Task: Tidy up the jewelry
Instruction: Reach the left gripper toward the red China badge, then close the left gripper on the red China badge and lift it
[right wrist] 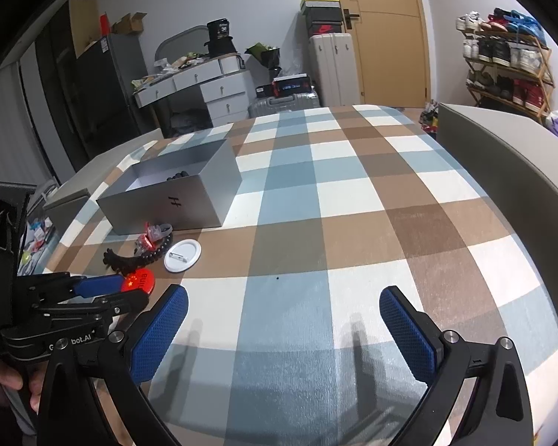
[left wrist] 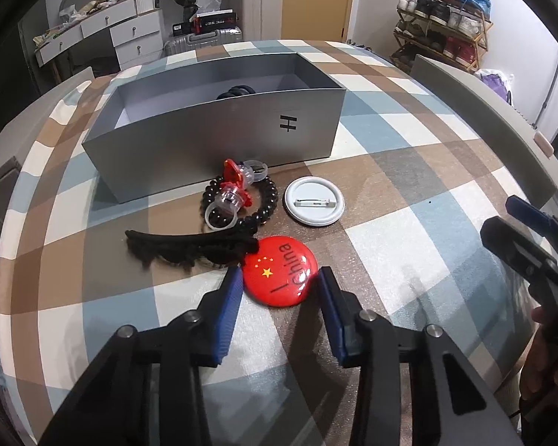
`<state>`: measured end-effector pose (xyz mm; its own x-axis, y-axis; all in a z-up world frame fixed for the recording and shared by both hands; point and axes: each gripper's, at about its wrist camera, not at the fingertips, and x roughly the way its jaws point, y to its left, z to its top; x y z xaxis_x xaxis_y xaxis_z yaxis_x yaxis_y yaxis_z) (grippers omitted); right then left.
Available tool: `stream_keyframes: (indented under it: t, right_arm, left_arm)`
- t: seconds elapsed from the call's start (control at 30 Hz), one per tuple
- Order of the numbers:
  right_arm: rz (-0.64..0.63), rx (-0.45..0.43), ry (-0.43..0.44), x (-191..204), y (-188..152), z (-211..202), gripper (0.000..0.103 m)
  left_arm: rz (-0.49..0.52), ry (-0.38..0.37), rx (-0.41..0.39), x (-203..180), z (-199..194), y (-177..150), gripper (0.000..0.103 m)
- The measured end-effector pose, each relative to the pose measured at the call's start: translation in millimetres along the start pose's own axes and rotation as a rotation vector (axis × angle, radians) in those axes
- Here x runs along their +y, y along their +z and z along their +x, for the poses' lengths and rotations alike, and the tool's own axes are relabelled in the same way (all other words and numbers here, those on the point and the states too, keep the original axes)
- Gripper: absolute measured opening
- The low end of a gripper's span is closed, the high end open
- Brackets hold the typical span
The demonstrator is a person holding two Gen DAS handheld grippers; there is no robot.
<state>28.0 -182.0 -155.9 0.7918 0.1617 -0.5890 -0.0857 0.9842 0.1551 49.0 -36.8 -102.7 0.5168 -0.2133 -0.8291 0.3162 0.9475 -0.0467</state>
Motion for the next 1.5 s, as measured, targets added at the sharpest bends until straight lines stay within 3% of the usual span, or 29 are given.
stream_keyframes:
  t: [0.2, 0.27, 0.33, 0.5, 0.6, 0.87, 1.07, 1.13, 1.17, 1.3, 1.5]
  right_arm:
    - [0.002, 0.008, 0.015, 2.7, -1.4, -0.3, 0.103]
    - [0.016, 0.008, 0.026, 2.3, -1.4, -1.1, 0.103]
    - [0.016, 0.008, 0.028, 3.2, -1.2, -1.6, 0.103]
    - [0.011, 0.012, 0.027, 5.5, -0.3, -1.3, 0.103]
    - [0.011, 0.014, 0.028, 5.8, -0.2, -1.0, 0.103]
    - [0.012, 0.029, 0.03, 7.0, -2.7, 0.6, 0.103]
    - [0.019, 0.034, 0.028, 3.9, -4.9, 0.9, 0.103]
    - [0.023, 0.035, 0.028, 1.7, -5.5, 0.5, 0.103]
    - [0.026, 0.035, 0.027, 0.7, -5.7, 0.3, 0.103]
    - [0.035, 0.042, 0.027, -1.5, -6.8, 1.2, 0.103]
    - [0.027, 0.043, 0.025, -0.4, -5.1, 0.3, 0.103]
  left_arm:
    - [-0.001, -0.008, -0.009, 0.4, -1.9, -2.0, 0.032]
    - [-0.004, -0.012, -0.026, 1.7, -5.8, -3.0, 0.02]
    - [-0.006, -0.026, -0.03, 2.4, -8.2, -3.3, 0.016]
    - [-0.023, -0.04, -0.031, 3.8, -7.0, -5.3, 0.016]
    - [-0.04, -0.06, -0.023, 5.2, -4.3, -2.7, 0.019]
    - [0.006, -0.058, -0.012, -7.8, 3.2, 1.6, 0.054]
    - [0.051, 0.019, -0.011, -17.6, 9.2, 5.4, 0.053]
    - [0.055, 0.006, -0.008, -18.0, 9.0, 5.0, 0.046]
    - [0.065, 0.002, -0.009, -19.2, 8.0, 4.2, 0.037]
    - [0.09, 0.008, -0.011, -23.6, 4.2, 0.5, 0.037]
    - [0.043, -0.037, -0.037, -14.7, -9.9, -4.0, 0.037]
